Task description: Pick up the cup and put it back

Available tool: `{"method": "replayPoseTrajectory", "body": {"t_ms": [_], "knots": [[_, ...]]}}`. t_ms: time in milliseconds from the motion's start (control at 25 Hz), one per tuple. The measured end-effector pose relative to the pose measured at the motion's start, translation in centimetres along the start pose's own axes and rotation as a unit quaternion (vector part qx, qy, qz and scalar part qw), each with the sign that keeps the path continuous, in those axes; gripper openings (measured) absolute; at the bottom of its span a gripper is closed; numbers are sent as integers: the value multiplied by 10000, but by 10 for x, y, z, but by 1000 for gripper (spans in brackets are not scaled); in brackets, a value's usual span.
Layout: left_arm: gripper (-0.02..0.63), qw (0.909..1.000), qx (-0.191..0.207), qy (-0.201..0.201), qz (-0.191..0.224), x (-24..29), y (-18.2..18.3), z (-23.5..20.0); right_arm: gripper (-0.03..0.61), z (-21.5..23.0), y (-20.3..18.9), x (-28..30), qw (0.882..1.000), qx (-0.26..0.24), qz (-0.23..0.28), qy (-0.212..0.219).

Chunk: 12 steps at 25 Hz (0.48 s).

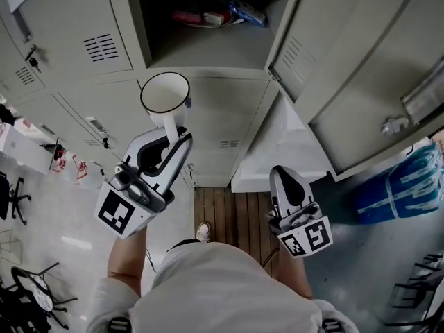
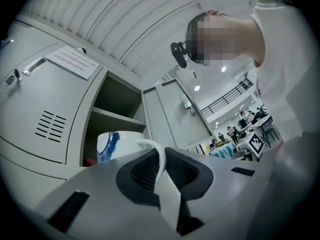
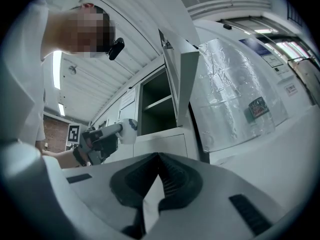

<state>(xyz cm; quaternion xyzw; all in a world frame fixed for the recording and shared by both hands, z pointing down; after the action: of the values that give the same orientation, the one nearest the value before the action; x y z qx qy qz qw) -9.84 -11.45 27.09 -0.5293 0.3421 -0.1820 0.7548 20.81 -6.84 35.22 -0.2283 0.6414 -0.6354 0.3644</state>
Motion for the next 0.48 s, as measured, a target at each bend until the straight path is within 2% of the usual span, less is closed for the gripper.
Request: {"method": "replayPoseTrajectory", "body": {"t_ms": [480], "knots": [[55,9996,-29,247,-130,-32,-7,19,17,1,6,-10,9999,-94,28,-124]]}}
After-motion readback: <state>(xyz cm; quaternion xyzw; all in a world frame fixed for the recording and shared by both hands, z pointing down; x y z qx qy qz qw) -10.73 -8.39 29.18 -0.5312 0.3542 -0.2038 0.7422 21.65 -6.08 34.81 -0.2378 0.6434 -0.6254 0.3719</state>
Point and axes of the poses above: the fingertips, and each gripper's own axes: x forward along the fingers, z to its right, y out of its top, the point moved 10 cm from there along -x, backward along the fingers, and after that the axes turned 6 degrees about y, right-handed, at the moved point
